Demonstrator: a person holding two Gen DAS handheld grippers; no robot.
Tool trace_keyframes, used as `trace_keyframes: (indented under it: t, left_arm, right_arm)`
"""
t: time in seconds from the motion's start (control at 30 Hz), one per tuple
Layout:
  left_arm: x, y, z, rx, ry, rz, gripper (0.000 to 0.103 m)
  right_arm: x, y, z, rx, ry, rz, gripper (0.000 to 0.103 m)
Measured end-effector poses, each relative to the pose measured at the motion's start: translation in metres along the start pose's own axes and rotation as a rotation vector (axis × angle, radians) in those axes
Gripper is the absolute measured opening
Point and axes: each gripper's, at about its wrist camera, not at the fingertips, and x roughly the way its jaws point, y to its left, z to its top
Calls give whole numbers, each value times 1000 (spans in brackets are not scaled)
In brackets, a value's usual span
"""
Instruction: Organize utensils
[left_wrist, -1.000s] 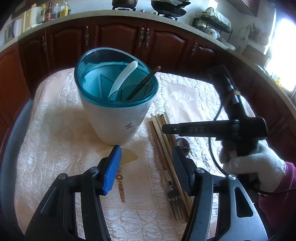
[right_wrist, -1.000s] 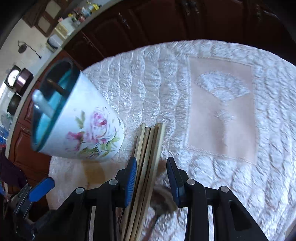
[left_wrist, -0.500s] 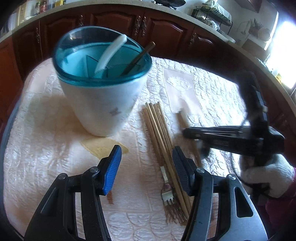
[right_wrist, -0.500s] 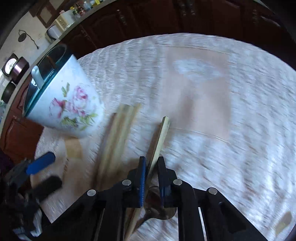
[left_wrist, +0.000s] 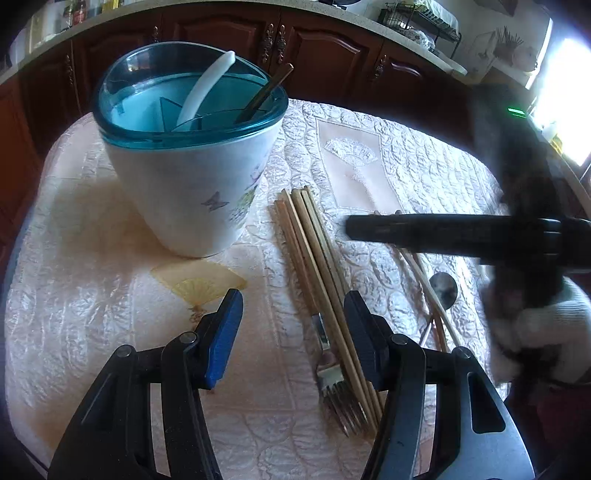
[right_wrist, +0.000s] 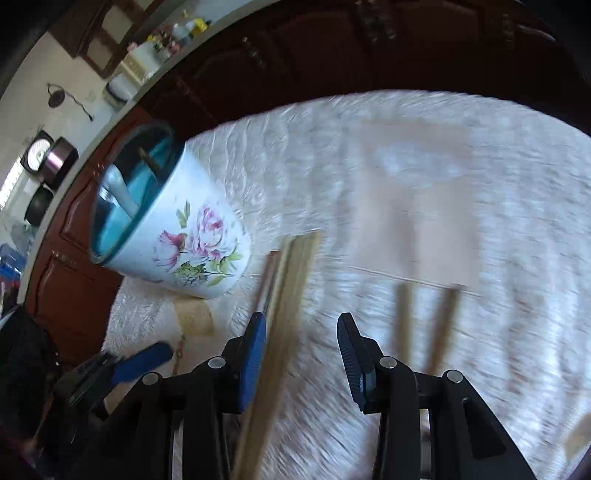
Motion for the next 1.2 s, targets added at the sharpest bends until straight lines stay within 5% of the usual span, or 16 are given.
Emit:
trace_keyframes:
  t: [0.27,0.4,0.57,0.77,0.93,1.07,1.2]
  left_arm:
    - [-3,0,-2,5,-3,-6,57]
    - [10,-6,5,-2,3,-12,57]
    - [30,-8,15,-39,25,2,56]
    - [53,-6,22,-65,77,15,33]
    - [61,-3,26,-95,83,27,31]
    - [66,-7,25,-87,87,46,9]
    - [64,-8,22,-74,101,38,8]
  right_arm:
    - [-7,-23,-15,-20,8,-159,35]
    - [-41,-62,-31,106,-29,-56,35]
    - [-76,-87,-37,158,-79,-60,35]
    - [-92,-86,-40,173,-93,-18,35]
    - [-84,-71,-34,158,-93,-4,35]
    - [-80,-71,-30,151,-86,-11,35]
    - [-74,-59,-28,113,-67,5,35]
